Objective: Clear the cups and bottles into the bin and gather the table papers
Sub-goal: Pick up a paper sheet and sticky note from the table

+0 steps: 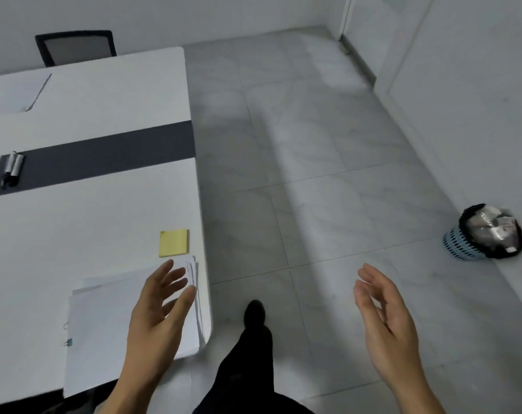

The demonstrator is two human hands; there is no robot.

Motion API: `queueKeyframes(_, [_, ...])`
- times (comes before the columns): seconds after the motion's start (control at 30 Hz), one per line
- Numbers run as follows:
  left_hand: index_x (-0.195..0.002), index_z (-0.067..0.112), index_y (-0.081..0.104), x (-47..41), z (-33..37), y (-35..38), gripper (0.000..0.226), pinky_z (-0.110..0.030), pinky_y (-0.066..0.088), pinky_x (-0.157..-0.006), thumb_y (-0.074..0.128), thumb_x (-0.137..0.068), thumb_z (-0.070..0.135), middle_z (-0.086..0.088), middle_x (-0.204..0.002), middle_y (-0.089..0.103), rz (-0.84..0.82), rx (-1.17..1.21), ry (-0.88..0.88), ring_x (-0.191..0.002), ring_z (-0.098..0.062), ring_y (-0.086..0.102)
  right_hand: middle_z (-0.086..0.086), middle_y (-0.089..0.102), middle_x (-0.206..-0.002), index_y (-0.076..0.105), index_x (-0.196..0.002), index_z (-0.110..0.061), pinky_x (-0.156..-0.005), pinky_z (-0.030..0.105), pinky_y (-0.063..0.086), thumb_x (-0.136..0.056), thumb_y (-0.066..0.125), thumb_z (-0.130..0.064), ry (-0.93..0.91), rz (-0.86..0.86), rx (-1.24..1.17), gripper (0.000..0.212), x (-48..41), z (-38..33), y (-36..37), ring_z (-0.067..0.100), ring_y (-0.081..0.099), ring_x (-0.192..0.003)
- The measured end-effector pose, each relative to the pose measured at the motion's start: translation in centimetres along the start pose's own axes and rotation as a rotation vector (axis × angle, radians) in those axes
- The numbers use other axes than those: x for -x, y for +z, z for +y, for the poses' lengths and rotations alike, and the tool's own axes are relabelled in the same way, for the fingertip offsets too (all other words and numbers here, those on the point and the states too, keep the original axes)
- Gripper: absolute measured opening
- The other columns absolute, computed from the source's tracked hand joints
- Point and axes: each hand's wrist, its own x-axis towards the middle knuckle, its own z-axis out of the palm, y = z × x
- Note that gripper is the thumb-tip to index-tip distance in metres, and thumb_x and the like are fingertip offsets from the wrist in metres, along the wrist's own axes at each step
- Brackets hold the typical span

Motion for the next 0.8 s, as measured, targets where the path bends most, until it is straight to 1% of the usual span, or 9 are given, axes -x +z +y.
queueKeyframes(0.1, [-0.133,0.034,0.054,-4.2,-0.1,2.9,0.046,-0.025,0.048,-0.089,0.066,-0.093,0.014,0.012,-0.119,0.068,0.018,0.03,-0.029,-0.111,-0.004,0.064,-0.016,0.062,-0.13,0.058,-0.13,-0.033,-0.081,0.005,0.045,-0.092,0.057,-0.038,0.016,-0.01,0.022,0.039,-5.7,0.2,0.4,-0.009,0.058,-0.113])
queueKeyframes(0.2, [-0.132,0.032,0.054,-10.0,-0.2,6.8,0.044,-0.024,0.048,-0.088,0.065,-0.093,0.013,0.009,-0.119,0.068,0.037,0.06,-0.068,-0.109,-0.005,0.065,-0.02,0.062,-0.13,0.056,-0.13,-0.04,-0.086,0.013,0.049,-0.09,0.055,-0.044,0.021,-0.038,0.049,0.04,-13.1,-0.2,1.8,0.0,0.06,-0.116])
queueKeyframes(0.3, [-0.13,0.031,0.054,-18.0,1.5,10.6,0.043,-0.029,0.05,-0.094,0.064,-0.094,0.01,0.007,-0.117,0.068,0.06,0.091,-0.078,-0.104,0.002,0.064,-0.021,0.062,-0.129,0.055,-0.129,-0.042,-0.084,0.002,0.045,-0.089,0.054,-0.045,0.001,-0.056,0.097,0.04,-21.9,-2.2,3.5,-0.003,0.059,-0.116])
queueKeyframes(0.37, [-0.131,0.029,0.054,-23.6,4.1,12.5,0.043,-0.027,0.051,-0.093,0.063,-0.094,0.01,0.007,-0.117,0.067,0.061,0.111,-0.077,-0.1,0.005,0.065,-0.02,0.062,-0.129,0.055,-0.13,-0.041,-0.083,-0.001,0.042,-0.09,0.054,-0.043,-0.006,-0.069,0.12,0.04,-27.6,-4.8,4.1,-0.007,0.057,-0.115])
queueKeyframes(0.43, [-0.134,0.027,0.053,-29.3,8.2,14.0,0.044,-0.023,0.051,-0.089,0.064,-0.094,0.012,0.008,-0.119,0.067,0.074,0.113,-0.023,-0.102,0.004,0.064,-0.019,0.064,-0.128,0.056,-0.128,-0.042,-0.089,0.007,0.047,-0.09,0.055,-0.043,-0.061,-0.038,0.122,0.038,-33.5,-8.4,4.6,-0.001,0.059,-0.118])
queueKeyframes(0.57, [-0.137,0.025,0.052,-40.1,16.1,16.2,0.045,-0.027,0.051,-0.092,0.064,-0.094,0.013,0.004,-0.121,0.067,0.051,0.133,0.069,-0.11,-0.005,0.065,-0.018,0.063,-0.13,0.058,-0.126,-0.043,-0.099,0.038,0.051,-0.09,0.055,-0.044,-0.109,0.024,0.053,0.036,-43.8,-14.5,5.5,0.008,0.06,-0.12])
queueKeyframes(0.63, [-0.135,0.024,0.053,-45.0,18.9,17.6,0.045,-0.028,0.051,-0.094,0.063,-0.094,0.011,0.002,-0.122,0.067,0.045,0.144,0.112,-0.112,-0.009,0.065,-0.017,0.064,-0.129,0.058,-0.128,-0.039,-0.099,0.043,0.05,-0.091,0.056,-0.041,-0.135,0.06,0.013,0.037,-48.9,-16.4,6.3,0.009,0.06,-0.12])
queueKeyframes(0.73, [-0.133,0.026,0.053,-52.4,21.0,20.7,0.044,-0.024,0.053,-0.094,0.063,-0.094,0.01,0.003,-0.122,0.067,0.039,0.135,0.141,-0.112,-0.009,0.064,-0.017,0.065,-0.126,0.059,-0.125,-0.04,-0.097,0.038,0.051,-0.09,0.057,-0.039,-0.154,0.067,-0.023,0.035,-56.9,-17.3,8.6,0.01,0.061,-0.117])
queueKeyframes(0.8, [-0.132,0.024,0.054,-57.7,21.2,23.3,0.044,-0.019,0.052,-0.092,0.062,-0.093,0.006,0.0,-0.122,0.066,0.069,0.133,0.126,-0.112,-0.009,0.064,-0.019,0.065,-0.124,0.058,-0.125,-0.041,-0.094,0.027,0.052,-0.089,0.058,-0.04,-0.146,0.051,-0.028,0.037,-63.1,-17.0,10.6,0.009,0.062,-0.115])
